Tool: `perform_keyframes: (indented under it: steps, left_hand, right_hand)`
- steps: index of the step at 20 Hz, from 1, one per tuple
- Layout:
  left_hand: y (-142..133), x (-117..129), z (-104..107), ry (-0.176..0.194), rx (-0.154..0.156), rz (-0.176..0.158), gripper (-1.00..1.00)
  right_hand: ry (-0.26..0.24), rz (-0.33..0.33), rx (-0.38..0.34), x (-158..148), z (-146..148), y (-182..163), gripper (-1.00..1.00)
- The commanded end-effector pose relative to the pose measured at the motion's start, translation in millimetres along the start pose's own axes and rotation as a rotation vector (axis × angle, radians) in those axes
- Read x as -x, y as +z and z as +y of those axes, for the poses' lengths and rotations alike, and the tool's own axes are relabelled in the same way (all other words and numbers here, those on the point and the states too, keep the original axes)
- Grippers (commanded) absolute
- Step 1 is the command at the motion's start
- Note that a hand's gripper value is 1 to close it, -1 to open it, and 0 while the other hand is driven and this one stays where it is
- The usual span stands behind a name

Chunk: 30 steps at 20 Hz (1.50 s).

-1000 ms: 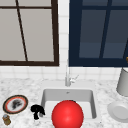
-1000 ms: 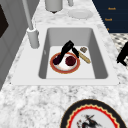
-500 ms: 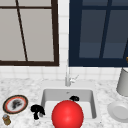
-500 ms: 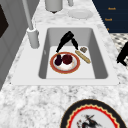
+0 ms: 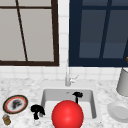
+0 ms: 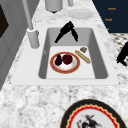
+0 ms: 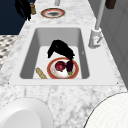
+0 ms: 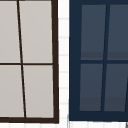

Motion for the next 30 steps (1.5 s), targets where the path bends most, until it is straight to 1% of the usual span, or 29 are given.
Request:
perform_keyframes:
  steps: [1,14,24,25,26,30]
  left_hand:
    - [0,0,0,0.000,0.000,0.000,0.00]
    - [0,0,0,0.000,0.000,0.000,0.00]
    - [0,0,0,0.000,0.000,0.000,0.00]
    - [0,0,0,0.000,0.000,0.000,0.00]
    - [0,0,0,0.000,0.000,0.000,0.00]
    - [0,0,0,0.000,0.000,0.000,0.00]
  right_hand:
    - [0.046,0.005,0.088,3,-14,12,-1.00]
    - [0.068,0.009,0.347,14,-58,52,-1.00]
    - [0.084,0.011,0.530,17,-93,81,-1.00]
    - [0.087,0.013,0.545,16,-97,84,-1.00]
    - [0.074,-0.001,0.532,15,-109,83,-1.00]
    - [0.086,0.008,0.561,12,-130,90,-1.00]
